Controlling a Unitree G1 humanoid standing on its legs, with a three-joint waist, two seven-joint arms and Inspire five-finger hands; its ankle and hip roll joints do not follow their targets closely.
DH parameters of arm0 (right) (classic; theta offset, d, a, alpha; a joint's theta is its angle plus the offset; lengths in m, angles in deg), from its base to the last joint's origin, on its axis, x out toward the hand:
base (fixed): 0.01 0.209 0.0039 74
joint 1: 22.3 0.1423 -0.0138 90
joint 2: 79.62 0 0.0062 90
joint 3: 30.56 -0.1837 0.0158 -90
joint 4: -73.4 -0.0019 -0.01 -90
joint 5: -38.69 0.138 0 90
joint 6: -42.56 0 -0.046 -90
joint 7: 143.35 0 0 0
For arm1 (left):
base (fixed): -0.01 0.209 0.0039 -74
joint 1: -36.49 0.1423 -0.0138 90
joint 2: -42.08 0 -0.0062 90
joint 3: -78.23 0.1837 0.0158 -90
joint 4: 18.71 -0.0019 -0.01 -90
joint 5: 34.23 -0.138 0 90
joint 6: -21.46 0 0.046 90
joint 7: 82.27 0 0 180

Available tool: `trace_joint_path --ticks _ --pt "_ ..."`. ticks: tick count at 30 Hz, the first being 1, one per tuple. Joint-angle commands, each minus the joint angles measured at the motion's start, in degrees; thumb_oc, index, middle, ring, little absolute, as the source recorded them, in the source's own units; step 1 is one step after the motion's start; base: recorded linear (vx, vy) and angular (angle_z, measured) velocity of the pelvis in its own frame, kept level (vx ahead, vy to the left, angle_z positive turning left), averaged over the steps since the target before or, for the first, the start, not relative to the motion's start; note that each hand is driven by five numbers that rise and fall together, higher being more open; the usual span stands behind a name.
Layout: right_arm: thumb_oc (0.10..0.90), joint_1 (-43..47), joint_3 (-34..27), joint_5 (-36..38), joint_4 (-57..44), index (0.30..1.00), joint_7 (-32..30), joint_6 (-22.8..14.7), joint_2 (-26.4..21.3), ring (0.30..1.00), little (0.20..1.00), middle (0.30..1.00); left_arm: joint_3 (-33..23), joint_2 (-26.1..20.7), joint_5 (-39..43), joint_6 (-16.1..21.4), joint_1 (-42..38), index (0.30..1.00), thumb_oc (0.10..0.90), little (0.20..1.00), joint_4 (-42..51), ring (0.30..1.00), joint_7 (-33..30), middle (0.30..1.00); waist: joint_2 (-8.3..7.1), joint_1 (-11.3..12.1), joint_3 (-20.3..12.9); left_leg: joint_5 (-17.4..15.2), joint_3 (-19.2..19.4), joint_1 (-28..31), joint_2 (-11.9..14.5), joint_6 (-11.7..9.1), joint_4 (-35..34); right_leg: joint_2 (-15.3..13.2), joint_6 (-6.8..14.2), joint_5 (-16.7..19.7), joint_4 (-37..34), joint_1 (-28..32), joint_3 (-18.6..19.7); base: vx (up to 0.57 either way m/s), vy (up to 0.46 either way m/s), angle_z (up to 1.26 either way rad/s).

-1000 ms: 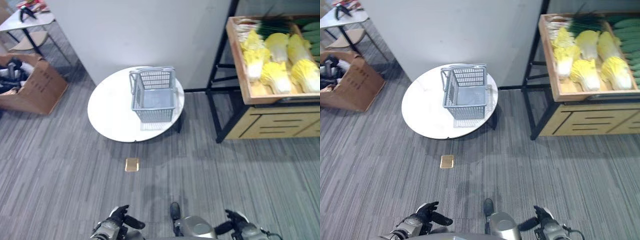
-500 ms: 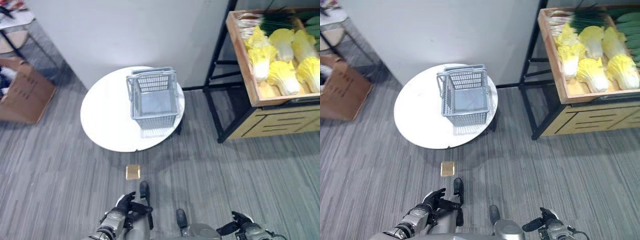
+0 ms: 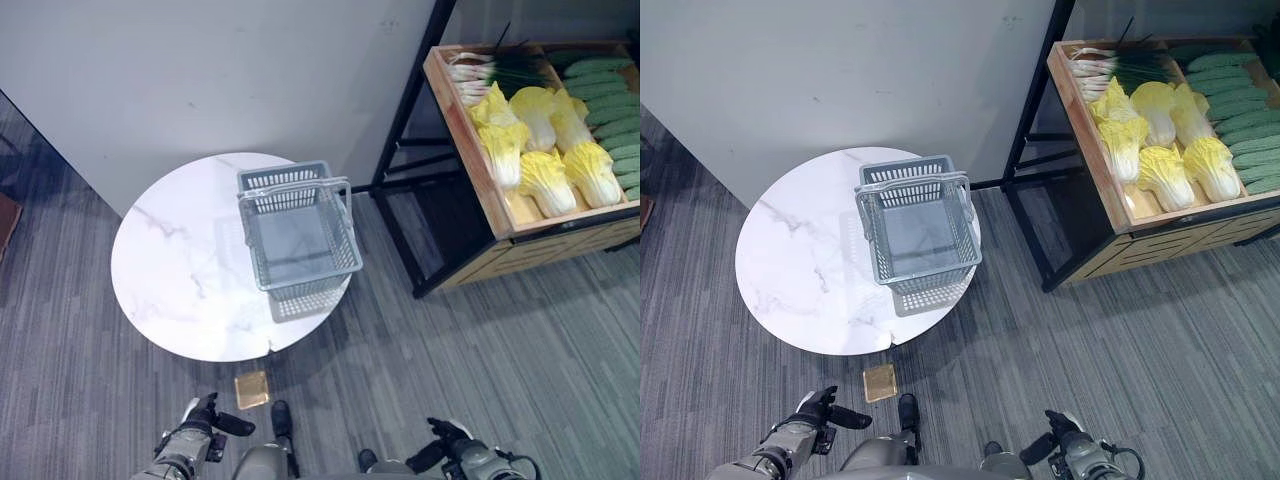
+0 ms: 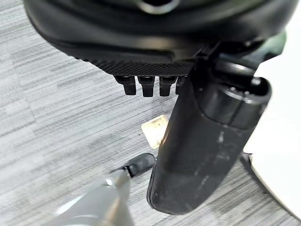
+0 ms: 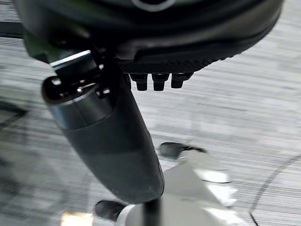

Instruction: Get the vegetables into the basket

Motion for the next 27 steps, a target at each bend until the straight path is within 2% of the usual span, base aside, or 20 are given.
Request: trace_joint_path --ticks 1,3,6,8,10,13,14,16,23,27 --pt "0.9 -0.34 -1.08 1.32 -2.75 1.0 -0.19 -0.58 -1.92 1.0 1.0 1.0 0.19 0.27 -2.17 0.03 1.5 1.0 0.9 1.0 -0.36 1.0 0.42 1.0 -1.04 -0.57 -0.81 2.06 -0.87 -5.88 2.02 -4.19 2.7 -3.34 3.34 14.1 6.62 0.58 -0.52 0.04 0.108 -0.18" --pt "0.9 0.27 -1.12 1.61 -3.28 1.0 -0.28 -0.66 -2.12 1.0 1.0 1.0 0.36 0.19 -2.09 -0.05 1.08 1.0 0.9 1.0 -0.27 1.0 0.52 1.0 0.13 -1.05 0.53 0.98 -0.96 -3.54 2.09 -3.61 1.95 -2.53 2.76 17.22 13.19 -2.64 -1.86 0.02 0.134 -0.05" --pt "0.9 0.72 -0.84 1.7 -3.49 1.0 -0.57 -0.65 -1.89 1.0 1.0 1.0 0.6 0.26 -2.31 -0.32 0.49 1.0 0.9 1.0 -0.59 1.0 0.44 1.0 1.98 -1.91 2.5 -0.59 -1.46 0.78 3.01 -3.6 1.01 -2.47 1.3 16.95 18.34 -7.83 -6.72 0.08 0.119 -0.01" --pt "0.9 0.89 -0.5 1.69 -3.62 1.0 -0.61 -0.63 -1.7 1.0 1.0 1.0 0.54 0.18 -2.27 -0.29 0.3 1.0 0.9 1.0 -0.88 1.0 0.67 1.0 1.98 -2.94 3.08 -1.68 -1.65 3.13 3.08 -4.23 0.69 -2.97 0.77 13.66 14.9 -10.66 -9.84 0.18 0.034 -0.09" --pt "0.9 1.13 -0.22 1.73 -3.63 1.0 -0.58 -0.69 -1.32 1.0 1.0 1.0 0.46 0.27 -2.55 -0.37 0.07 1.0 0.9 1.0 -1.3 1.0 0.59 1.0 1.47 -4.09 3.76 -2.28 -2.12 5.27 2.65 -4.9 0.32 -1.29 0.85 11.9 6.54 -14.5 -11.33 0.22 -0.017 -0.03" --pt "0.9 1.02 0.08 1.7 -3.59 1.0 -0.59 -0.79 -1.32 1.0 1.0 1.0 0.45 0.13 -2.86 -0.26 0.14 1.0 0.9 1.0 -1.41 1.0 0.6 1.0 1.44 -5.02 4.41 -3.18 -3.07 6.65 2.61 -5.0 0.37 -0.23 0.91 12.15 3.81 -14.63 -11.18 0.13 -0.031 0.04" --pt "0.9 0.43 0.34 1.71 -3.85 1.0 -0.43 -0.92 -1.36 1.0 1.0 1.0 0.66 -0.16 -3.08 -0.24 0.13 1.0 0.9 1.0 -1.17 1.0 0.75 1.0 1.28 -5.3 4.07 -3.39 -4.97 7.04 2.55 -5.04 0.84 0.69 1.13 10.96 2.18 -13.09 -8.6 0.09 -0.039 0.24" --pt "0.9 0.33 0.63 1.78 -4.2 1.0 -0.41 -0.8 -1.58 1.0 1.0 1.0 0.55 0.55 -2.93 -0.14 0.78 1.0 0.9 1.0 -1.2 1.0 0.65 1.0 1.26 -4.76 3.36 -3.09 -5.25 6.76 2.58 -5.26 0.78 0.41 0.4 10.21 -1.46 -9.89 -9.03 0.05 -0.074 0.59" --pt "0.9 0.17 0.7 1.8 -4.15 1.0 -0.44 -0.75 -2.15 1.0 1.0 1.0 1.0 1.44 -3.32 -0.54 1.17 1.0 0.9 1.0 -1.5 1.0 0.61 1.0 2.04 -4.28 2.58 -2.57 -6.81 6.79 3.48 -6.07 0.62 0.96 -0.93 8.67 -3.77 -6.51 -9.78 0.02 -0.092 0.2" --pt "0.9 0.28 0.61 3.24 -8.37 1.0 -0.74 -1.13 -2.92 1.0 1.0 1.0 0.71 1.35 -3.5 -0.7 1.6 1.0 0.9 1.0 -1.4 1.0 0.52 1.0 2.47 -4.3 2.13 -2.46 -7.48 7.52 4.09 -6.67 0.5 1.41 -1.51 8.0 -4.86 -4.48 -10.21 0.04 -0.081 0.08"
